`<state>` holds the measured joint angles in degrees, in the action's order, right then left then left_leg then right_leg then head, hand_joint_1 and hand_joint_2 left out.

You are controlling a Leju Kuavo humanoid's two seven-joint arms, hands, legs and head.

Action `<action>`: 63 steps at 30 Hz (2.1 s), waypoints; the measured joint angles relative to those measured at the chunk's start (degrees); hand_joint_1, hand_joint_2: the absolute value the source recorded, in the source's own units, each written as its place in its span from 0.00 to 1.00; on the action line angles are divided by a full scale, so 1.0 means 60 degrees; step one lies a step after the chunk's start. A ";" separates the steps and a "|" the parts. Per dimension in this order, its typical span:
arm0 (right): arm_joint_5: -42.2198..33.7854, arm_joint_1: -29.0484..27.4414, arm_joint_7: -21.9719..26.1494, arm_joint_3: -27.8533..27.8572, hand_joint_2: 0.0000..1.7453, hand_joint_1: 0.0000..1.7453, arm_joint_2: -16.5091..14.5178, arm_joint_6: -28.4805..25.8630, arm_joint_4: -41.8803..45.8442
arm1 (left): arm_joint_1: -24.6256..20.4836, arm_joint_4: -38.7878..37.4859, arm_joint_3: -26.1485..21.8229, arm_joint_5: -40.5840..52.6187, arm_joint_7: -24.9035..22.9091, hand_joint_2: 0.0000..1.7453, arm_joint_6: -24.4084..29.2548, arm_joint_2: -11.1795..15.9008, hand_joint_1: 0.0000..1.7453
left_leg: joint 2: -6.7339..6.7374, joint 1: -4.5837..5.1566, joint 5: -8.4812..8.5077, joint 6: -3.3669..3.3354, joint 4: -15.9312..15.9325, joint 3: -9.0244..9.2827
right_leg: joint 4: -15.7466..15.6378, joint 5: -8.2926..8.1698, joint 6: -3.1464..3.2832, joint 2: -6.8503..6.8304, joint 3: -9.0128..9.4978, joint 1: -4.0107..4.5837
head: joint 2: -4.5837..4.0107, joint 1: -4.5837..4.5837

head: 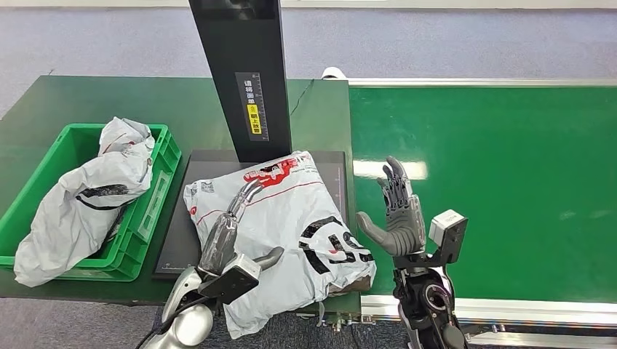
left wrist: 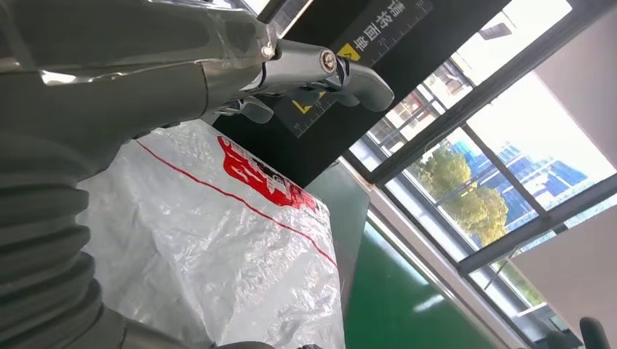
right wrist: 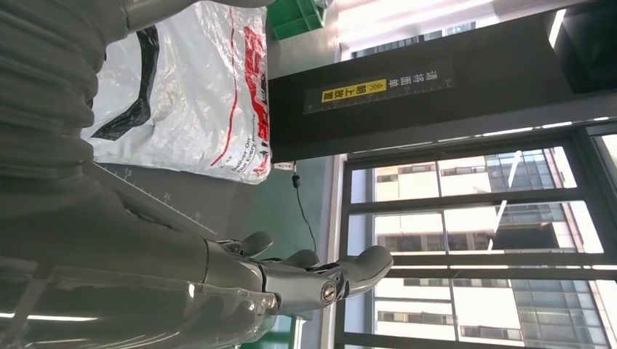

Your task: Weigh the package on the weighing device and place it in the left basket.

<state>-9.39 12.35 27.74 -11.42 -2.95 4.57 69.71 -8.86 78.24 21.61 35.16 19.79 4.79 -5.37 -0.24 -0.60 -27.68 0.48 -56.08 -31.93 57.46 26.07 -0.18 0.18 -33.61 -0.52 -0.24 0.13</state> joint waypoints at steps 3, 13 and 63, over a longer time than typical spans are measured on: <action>0.0046 -0.0038 0.0000 0.0050 1.00 0.00 -0.0002 0.0012 0.0031 | -0.0121 -0.0111 0.0183 0.0284 -0.0213 1.00 -0.0443 0.0078 0.00 | -0.0005 0.0000 0.0000 0.0000 0.0000 0.0000 | 0.0000 0.0001 0.0000 -0.0001 -0.0001 0.0000 | 0.0000 0.0000; 0.0229 -0.0366 0.0000 0.0305 1.00 0.00 -0.0105 0.0177 0.0237 | -0.0522 -0.1122 0.0887 0.1126 -0.1099 1.00 -0.1906 0.0206 0.00 | 0.0001 0.0000 -0.0002 0.0000 0.0000 0.0000 | -0.0001 0.0001 0.0000 0.0001 -0.0001 0.0000 | 0.0000 0.0000; 0.0469 -0.1498 -0.0205 0.1084 1.00 0.00 -0.0452 0.0162 0.1523 | -0.0717 -0.1709 0.0947 0.2228 -0.0276 1.00 0.0422 0.0199 1.00 | 0.0000 0.0000 -0.0001 0.0000 0.0002 0.0006 | 0.0000 0.0001 0.0001 0.0001 0.0009 0.0000 | 0.0000 0.0000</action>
<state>-6.58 3.36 26.51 -4.92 -5.66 5.54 78.84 -13.16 67.99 27.29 48.52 18.14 7.32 -4.17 -0.24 -0.60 -27.69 0.48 -56.07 -31.89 57.46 26.08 -0.18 0.18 -33.56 -0.51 -0.24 0.13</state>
